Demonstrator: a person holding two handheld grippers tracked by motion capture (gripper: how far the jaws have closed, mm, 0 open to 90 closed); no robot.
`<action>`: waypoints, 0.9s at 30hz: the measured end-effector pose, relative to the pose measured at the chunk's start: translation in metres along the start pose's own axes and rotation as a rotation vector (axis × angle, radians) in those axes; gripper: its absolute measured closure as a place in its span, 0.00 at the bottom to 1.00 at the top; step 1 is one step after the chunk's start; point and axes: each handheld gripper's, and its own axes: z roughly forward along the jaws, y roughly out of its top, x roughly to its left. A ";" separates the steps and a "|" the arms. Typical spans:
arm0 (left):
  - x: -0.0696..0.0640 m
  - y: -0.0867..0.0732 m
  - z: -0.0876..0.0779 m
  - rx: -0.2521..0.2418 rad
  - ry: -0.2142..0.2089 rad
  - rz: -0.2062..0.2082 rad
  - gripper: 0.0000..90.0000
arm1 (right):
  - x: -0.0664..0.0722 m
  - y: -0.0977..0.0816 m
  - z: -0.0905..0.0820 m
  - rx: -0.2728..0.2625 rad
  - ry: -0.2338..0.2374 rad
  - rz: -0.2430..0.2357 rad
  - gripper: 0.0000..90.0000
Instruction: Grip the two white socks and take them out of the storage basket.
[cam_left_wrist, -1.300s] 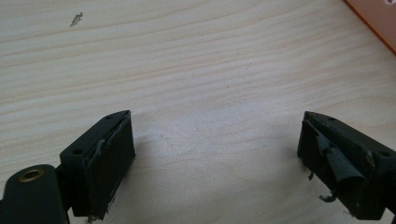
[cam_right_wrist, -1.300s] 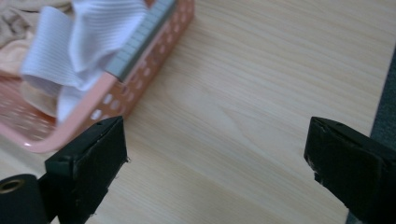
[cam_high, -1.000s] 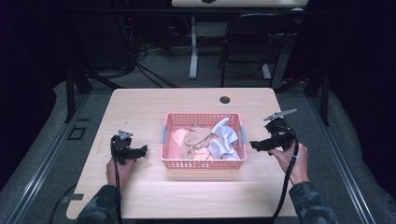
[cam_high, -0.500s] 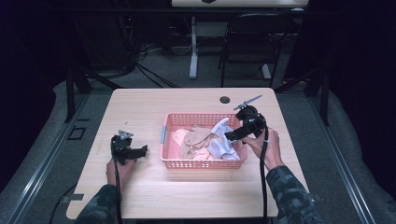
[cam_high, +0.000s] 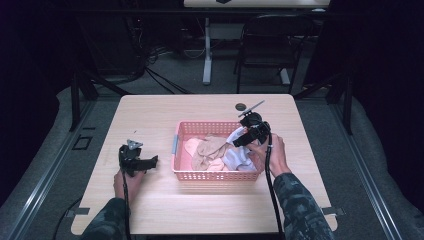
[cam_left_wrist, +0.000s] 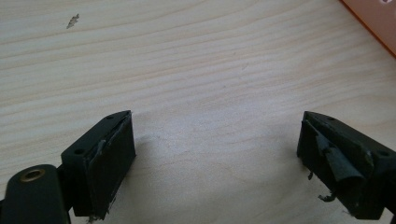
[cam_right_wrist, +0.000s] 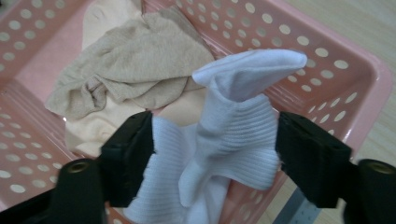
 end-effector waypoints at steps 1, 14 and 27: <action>0.000 0.000 0.000 0.000 0.000 0.000 0.12 | -0.001 0.001 0.004 0.028 -0.009 0.003 0.38; 0.000 0.000 0.000 0.000 0.000 0.000 0.12 | -0.008 0.003 0.026 0.075 -0.034 0.061 0.52; 0.000 0.000 0.000 -0.002 -0.003 0.001 0.12 | -0.015 0.000 0.024 0.085 0.021 0.091 0.91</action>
